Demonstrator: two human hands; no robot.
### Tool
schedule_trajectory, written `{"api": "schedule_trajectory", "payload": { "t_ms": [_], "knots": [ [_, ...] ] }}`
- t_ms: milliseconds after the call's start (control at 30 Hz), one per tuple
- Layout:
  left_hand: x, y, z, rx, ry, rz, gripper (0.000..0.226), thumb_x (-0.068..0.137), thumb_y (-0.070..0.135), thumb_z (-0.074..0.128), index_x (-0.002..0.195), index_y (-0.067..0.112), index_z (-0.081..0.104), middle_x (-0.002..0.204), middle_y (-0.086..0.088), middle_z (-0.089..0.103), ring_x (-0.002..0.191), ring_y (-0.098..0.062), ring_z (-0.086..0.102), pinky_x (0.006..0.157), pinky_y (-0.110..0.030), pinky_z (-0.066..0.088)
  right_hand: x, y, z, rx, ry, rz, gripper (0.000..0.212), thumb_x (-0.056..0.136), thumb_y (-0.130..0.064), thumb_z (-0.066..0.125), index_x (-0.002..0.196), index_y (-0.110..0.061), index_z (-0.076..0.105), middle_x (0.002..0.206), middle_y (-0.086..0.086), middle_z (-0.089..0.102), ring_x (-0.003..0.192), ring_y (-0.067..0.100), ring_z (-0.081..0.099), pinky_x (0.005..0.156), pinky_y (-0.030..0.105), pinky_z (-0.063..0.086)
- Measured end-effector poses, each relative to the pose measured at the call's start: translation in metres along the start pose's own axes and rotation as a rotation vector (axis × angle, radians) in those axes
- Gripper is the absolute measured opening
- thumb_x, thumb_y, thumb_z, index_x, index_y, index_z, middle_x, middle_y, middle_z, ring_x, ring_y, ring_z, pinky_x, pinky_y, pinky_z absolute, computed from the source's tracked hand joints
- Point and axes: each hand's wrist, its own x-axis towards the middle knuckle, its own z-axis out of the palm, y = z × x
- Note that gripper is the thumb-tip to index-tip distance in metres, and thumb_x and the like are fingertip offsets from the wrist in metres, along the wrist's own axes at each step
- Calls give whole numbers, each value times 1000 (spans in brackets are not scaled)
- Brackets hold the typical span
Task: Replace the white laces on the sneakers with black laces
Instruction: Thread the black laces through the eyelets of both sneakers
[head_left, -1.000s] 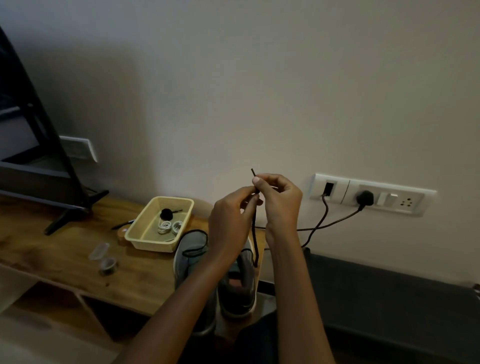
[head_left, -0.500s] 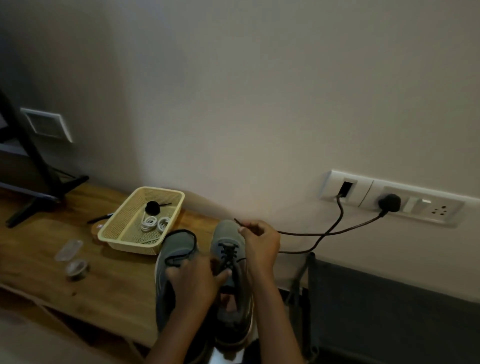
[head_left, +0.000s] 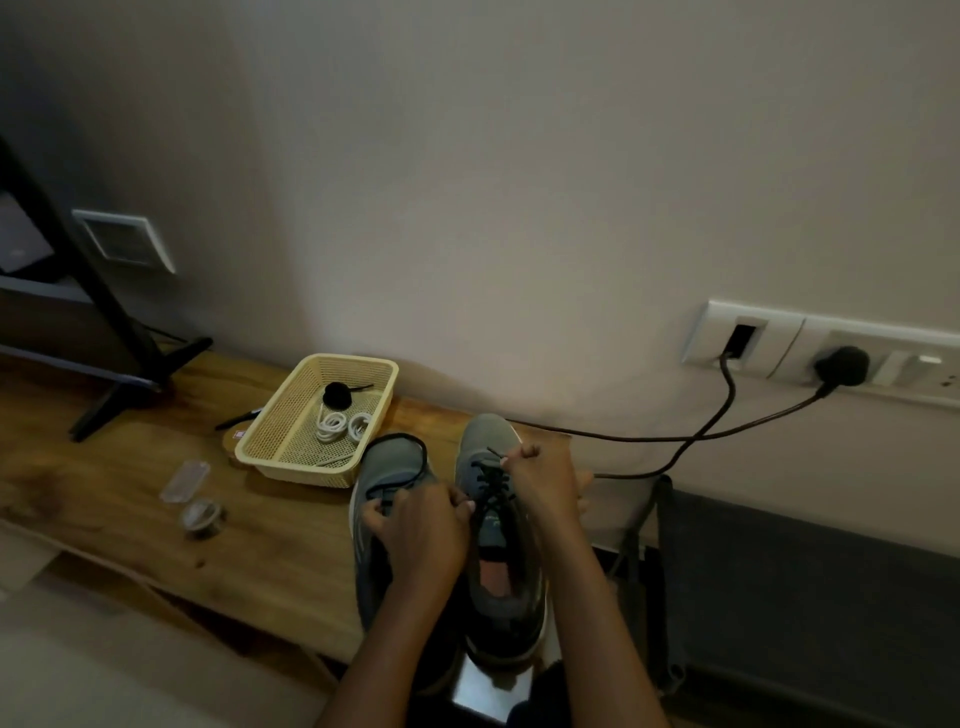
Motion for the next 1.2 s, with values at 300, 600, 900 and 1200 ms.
{"api": "schedule_trajectory", "payload": {
  "t_ms": [300, 600, 900, 1200],
  "knots": [
    [6, -9, 3, -141, -56, -96, 44, 94, 32, 54, 53, 22, 40, 70, 0, 59, 94, -19, 58, 101, -42, 21, -25, 11, 2, -636, -137, -316, 24, 93, -23, 47, 108, -11, 62, 134, 5, 40, 124, 32, 27, 101, 43, 29],
    [2, -12, 6, -184, -2, -51, 36, 94, 37, 53, 60, 25, 52, 68, 8, 56, 94, -15, 57, 97, -39, 17, -26, 16, 3, -727, -215, -376, 25, 96, -26, 40, 109, -12, 55, 136, 8, 37, 125, 33, 26, 100, 46, 27],
    [6, -19, 12, -229, 26, 1, 19, 92, 36, 57, 91, 23, 71, 93, 4, 70, 102, -17, 60, 105, -42, 24, -26, 24, 7, -667, -205, -408, 23, 95, -24, 41, 107, -14, 59, 133, 4, 38, 124, 30, 25, 101, 44, 25],
    [5, -19, 12, -173, 27, 55, 18, 94, 38, 52, 100, 30, 67, 103, 7, 70, 110, -16, 56, 104, -42, 15, -26, 25, 11, -611, -183, -413, 20, 94, -24, 45, 99, -16, 61, 129, 3, 43, 123, 29, 29, 102, 44, 26]
  ]
}}
